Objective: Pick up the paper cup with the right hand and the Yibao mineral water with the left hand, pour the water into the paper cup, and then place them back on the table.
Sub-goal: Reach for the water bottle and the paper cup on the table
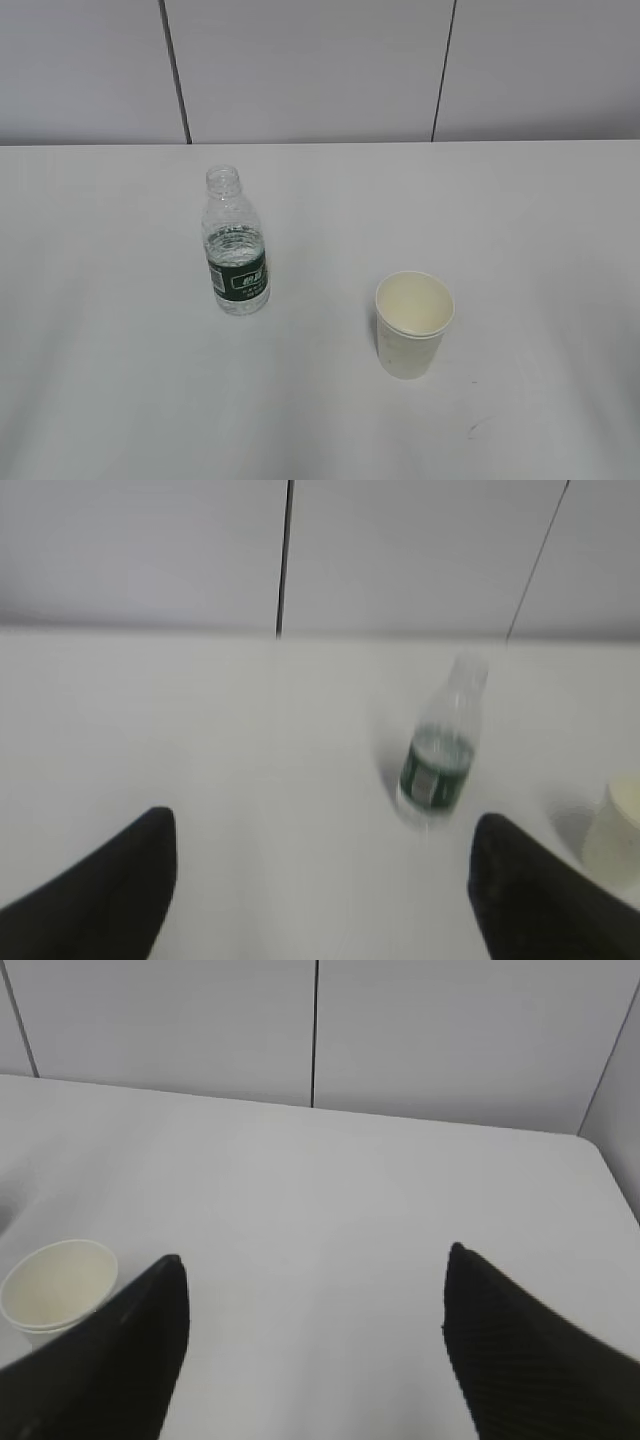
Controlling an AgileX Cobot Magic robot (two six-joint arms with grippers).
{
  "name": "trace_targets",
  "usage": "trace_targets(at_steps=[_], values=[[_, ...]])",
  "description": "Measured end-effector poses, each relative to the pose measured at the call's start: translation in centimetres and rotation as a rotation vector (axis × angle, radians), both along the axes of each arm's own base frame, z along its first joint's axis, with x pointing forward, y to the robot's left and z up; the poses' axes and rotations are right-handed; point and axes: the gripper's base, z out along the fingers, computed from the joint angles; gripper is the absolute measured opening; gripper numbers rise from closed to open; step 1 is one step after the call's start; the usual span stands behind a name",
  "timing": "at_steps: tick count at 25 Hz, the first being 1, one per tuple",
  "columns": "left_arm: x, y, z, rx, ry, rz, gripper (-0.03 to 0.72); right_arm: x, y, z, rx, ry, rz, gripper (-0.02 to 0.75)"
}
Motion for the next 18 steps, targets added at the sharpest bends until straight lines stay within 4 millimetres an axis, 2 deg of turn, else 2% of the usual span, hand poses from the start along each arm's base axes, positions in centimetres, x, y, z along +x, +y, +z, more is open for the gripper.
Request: trace_targets(at_steps=[2, 4, 11, 16, 18], values=[[1.0, 0.0, 0.4, -0.002, -0.129, 0.006, 0.545, 0.9, 0.0, -0.5, -0.005, 0.0, 0.011, 0.587], [2.2, 0.0, 0.0, -0.023, -0.169, 0.011, 0.544, 1.7, 0.1, -0.9, 0.005, -0.01, 0.016, 0.587], [6.6, 0.0, -2.8, -0.054, -0.167, 0.051, 0.542, 4.2, 0.4, -2.1, -0.014, -0.013, 0.044, 0.549], [9.4, 0.2, -3.2, -0.053, -0.129, 0.085, 0.541, 6.8, 0.7, -3.9, -0.033, 0.041, 0.028, 0.539], [10.6, 0.2, -3.5, -0.05, -0.102, 0.099, 0.541, 7.8, 0.7, -4.0, -0.017, 0.009, -0.001, 0.537]])
